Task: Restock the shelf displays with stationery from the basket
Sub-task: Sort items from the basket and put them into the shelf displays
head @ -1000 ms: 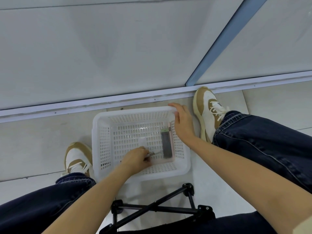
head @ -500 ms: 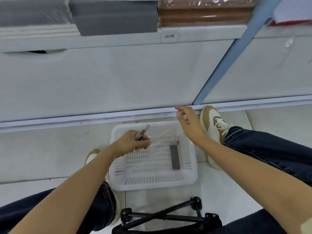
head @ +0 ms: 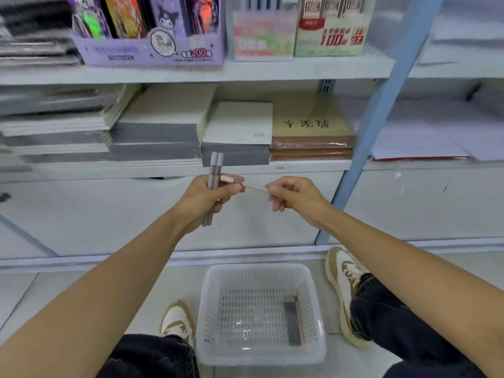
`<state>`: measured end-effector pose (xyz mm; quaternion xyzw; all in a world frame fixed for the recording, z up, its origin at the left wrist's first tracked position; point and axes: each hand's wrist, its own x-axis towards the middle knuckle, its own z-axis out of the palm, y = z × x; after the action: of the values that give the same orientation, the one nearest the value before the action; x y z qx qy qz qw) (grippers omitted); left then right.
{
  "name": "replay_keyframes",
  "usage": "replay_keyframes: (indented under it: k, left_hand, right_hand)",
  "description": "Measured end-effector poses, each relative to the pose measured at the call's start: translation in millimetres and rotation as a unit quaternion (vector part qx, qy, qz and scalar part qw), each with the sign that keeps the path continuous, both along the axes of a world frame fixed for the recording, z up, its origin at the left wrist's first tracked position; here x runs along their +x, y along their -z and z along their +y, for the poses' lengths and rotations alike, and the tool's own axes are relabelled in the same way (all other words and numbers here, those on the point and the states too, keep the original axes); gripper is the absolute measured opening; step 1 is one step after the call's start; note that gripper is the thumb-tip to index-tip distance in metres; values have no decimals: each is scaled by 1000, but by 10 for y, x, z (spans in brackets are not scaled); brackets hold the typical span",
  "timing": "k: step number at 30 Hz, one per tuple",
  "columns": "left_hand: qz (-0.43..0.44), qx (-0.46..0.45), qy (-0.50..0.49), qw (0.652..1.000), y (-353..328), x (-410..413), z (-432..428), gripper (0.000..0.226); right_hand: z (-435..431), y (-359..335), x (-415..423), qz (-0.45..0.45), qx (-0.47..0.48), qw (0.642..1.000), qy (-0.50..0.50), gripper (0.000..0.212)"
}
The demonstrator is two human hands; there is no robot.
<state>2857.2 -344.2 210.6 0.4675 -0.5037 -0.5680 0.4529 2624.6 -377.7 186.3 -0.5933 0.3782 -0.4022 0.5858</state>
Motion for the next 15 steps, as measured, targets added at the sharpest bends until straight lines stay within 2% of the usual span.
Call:
replay_keyframes:
  k: [4, 7, 9, 12, 15]
  left_hand:
    - [44, -58, -66, 995, -301, -99, 71, 6]
    - [75, -74, -69, 992, -464, -190, 183, 23]
    - [73, -84, -83, 990, -558, -240, 254, 25]
    - [13, -115, -113, 987, -697, -278, 307, 18]
    - [-27, -154, -97, 983, -851, -299, 328, 17]
  right_hand:
    - [119, -320, 80, 22, -21, 997, -74, 16]
    - [212, -517, 143, 8, -44, 995, -84, 16]
    - [260, -635, 168, 24, -62, 993, -97, 15]
    - [274, -847, 219, 45, -121, 991, -43, 24]
    - [242, -1169, 268, 10, -163, 986, 19, 23]
